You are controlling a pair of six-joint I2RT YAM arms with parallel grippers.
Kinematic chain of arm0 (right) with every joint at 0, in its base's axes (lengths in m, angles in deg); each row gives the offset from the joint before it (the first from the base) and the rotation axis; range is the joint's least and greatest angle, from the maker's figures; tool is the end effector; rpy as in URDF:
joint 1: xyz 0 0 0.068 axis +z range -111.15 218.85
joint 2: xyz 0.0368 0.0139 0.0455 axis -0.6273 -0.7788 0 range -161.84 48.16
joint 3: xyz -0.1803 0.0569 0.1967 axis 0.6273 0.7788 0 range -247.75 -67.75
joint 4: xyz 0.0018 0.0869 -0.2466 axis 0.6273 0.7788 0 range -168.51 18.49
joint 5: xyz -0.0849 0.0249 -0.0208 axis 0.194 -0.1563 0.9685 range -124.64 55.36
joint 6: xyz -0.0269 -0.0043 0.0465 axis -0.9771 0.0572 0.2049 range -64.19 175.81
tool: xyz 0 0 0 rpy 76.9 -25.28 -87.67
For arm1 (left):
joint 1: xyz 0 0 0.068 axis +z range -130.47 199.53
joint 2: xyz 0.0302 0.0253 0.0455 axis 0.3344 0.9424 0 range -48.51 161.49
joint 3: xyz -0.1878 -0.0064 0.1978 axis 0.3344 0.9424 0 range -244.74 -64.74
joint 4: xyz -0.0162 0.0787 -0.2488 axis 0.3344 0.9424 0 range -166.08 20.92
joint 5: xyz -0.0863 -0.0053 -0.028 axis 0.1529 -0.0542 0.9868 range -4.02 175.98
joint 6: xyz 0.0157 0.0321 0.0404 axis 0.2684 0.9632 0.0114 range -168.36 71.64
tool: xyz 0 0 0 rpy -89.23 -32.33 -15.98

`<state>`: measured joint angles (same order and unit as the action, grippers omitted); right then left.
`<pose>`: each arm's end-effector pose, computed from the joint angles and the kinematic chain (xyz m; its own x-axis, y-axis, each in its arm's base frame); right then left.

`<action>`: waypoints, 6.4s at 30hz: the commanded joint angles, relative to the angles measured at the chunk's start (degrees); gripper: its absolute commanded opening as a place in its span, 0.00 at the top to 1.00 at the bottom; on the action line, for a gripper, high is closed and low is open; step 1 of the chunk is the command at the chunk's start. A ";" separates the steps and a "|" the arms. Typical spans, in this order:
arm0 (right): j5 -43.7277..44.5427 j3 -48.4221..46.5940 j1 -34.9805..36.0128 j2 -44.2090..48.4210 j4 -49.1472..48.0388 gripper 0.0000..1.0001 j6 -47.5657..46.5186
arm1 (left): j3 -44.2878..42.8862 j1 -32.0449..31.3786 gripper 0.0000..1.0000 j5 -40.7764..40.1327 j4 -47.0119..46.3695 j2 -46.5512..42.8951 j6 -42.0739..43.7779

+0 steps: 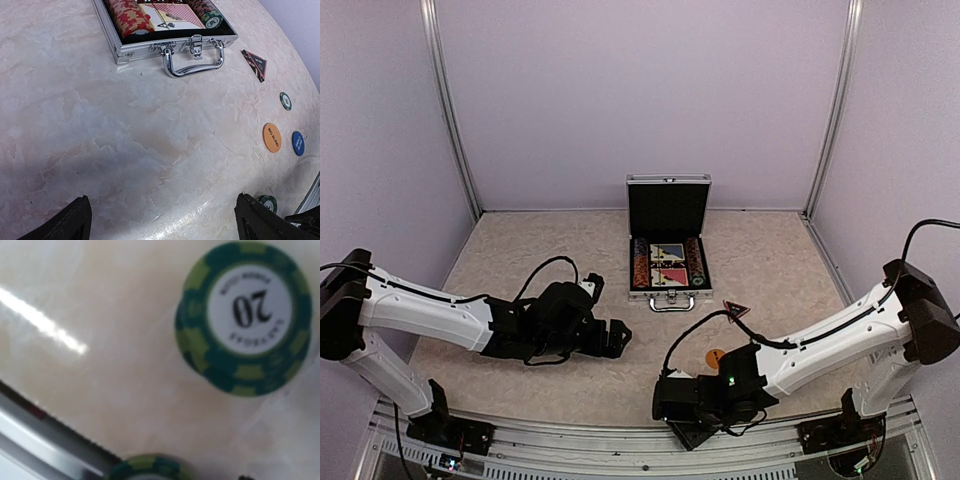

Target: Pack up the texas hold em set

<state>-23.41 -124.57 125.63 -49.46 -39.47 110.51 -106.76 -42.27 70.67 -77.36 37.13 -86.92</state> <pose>0.0236 0.2980 0.1533 -0.8296 -0.4950 -0.2582 -0.5197 0.8537 0.0332 0.1494 -0.2589 0.1782 -0.7213 0.0729 -0.6888 0.3942 0.8609 -0.3216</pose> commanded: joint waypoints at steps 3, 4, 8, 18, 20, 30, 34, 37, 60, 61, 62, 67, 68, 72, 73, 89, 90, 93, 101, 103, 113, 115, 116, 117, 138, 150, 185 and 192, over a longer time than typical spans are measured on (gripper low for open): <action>-0.68 0.61 0.72 -0.64 -1.51 0.35 0.31 | 0.89 -0.33 0.01 -0.42 -0.81 -0.84 -0.19; -0.72 0.84 0.68 -0.64 -1.76 0.36 0.32 | 0.89 -0.34 0.01 -0.42 -0.81 -0.83 -0.19; -0.76 1.03 0.68 -1.61 -2.06 0.40 0.24 | 0.71 -0.34 0.01 -0.34 -0.83 -0.66 -0.19; -1.91 3.61 0.67 -1.45 -4.93 0.47 0.92 | 0.80 -0.34 0.01 -0.42 -0.81 -0.72 -0.19; -1.71 3.42 0.71 -1.26 -4.79 0.50 0.96 | 0.87 -0.29 0.01 -0.42 -0.83 -0.70 -0.19; 2.52 -2.34 0.62 -1.40 0.77 0.56 -0.90 | 0.98 -0.34 0.01 -0.51 -0.83 -0.87 -0.28; 4.41 -5.21 0.19 -1.41 3.14 0.55 -2.14 | 0.98 -0.34 0.01 -0.51 -0.83 -0.92 -0.28; 5.32 -5.99 -1.00 -0.74 3.74 0.55 -3.12 | 0.91 -0.34 0.01 -0.49 -0.75 -0.92 -0.28; 5.17 -7.54 -11.77 -0.71 -0.34 0.54 -13.52 | -0.25 -0.08 0.01 -0.38 -0.19 -0.16 0.31; 4.99 -7.30 -11.81 -0.74 -0.51 0.54 -13.56 | -0.25 -0.03 0.01 -0.34 -0.21 -0.18 0.33; 4.95 -7.20 -11.81 -0.73 -0.55 0.54 -13.51 | -0.33 -0.07 0.01 -0.33 -0.22 -0.08 0.38; 6.11 -7.03 -12.00 -0.41 0.16 0.53 -12.86 | -0.85 0.06 0.01 -0.08 -0.39 0.30 0.51; 6.46 -7.00 -12.30 -0.16 0.47 0.53 -12.60 | -0.87 0.02 0.01 -0.07 -0.41 0.46 0.59; 6.58 -5.84 -14.78 1.56 0.40 0.51 -12.04 | -0.88 0.05 0.01 0.02 -0.56 0.74 0.60; 6.73 -5.54 -15.46 1.76 0.45 0.50 -11.80 | -0.81 0.03 0.01 0.02 -0.63 0.75 0.52; 5.08 -2.70 -21.60 -1.00 -4.12 0.50 -12.33 | 0.79 0.04 0.01 0.19 -1.30 0.36 -0.19; 4.71 -2.65 -21.57 -1.00 -4.47 0.50 -12.40 | 0.92 0.04 0.01 0.18 -1.39 0.32 -0.24; 3.94 -2.73 -21.57 -1.48 -5.01 0.48 -12.56 | 1.22 0.08 0.01 0.19 -1.53 0.28 -0.36; 3.24 -3.00 -21.59 -4.45 -5.36 0.46 -12.77 | 1.33 0.08 0.01 0.19 -1.77 0.47 -0.30; 3.11 -2.89 -21.57 -4.67 -5.44 0.46 -12.64 | 1.37 0.02 0.01 0.17 -1.78 0.49 -0.37; 1.30 -0.51 -20.54 -3.03 -4.90 0.46 -11.55 | 1.77 0.29 0.01 0.15 -2.01 0.30 -0.15; 1.26 -0.49 -19.82 -3.13 -4.38 0.46 -11.17 | 1.78 0.33 0.01 0.28 -2.14 0.41 -0.19; 1.28 -0.49 -19.35 -3.25 -4.01 0.46 -10.92 | 1.77 0.31 0.01 0.32 -2.24 0.47 -0.19; 1.33 -0.42 -19.05 -3.35 -3.72 0.46 -10.64 | 1.79 0.35 0.01 0.34 -2.24 0.56 -0.19; 0.38 4.26 -17.36 -2.33 -6.93 0.50 -7.41 | 1.88 0.32 0.01 0.55 -2.36 0.46 -0.33; 2.42 3.96 -17.33 -0.35 -5.64 0.59 -6.86 | 1.90 0.29 0.01 0.57 -2.37 0.04 -0.41; 4.01 -4.75 -8.28 -0.07 -1.78 0.57 -8.38 | 1.00 0.31 0.01 0.64 -2.09 0.77 -0.02; 4.65 -4.67 -8.21 -1.63 -2.92 0.55 -8.72 | 1.23 0.29 0.01 0.72 -2.27 0.74 -0.08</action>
<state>-19.30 -129.48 116.95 -49.77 -41.13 101.59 -105.29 -42.27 71.04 -78.67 38.05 -87.14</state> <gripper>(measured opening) 0.448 0.990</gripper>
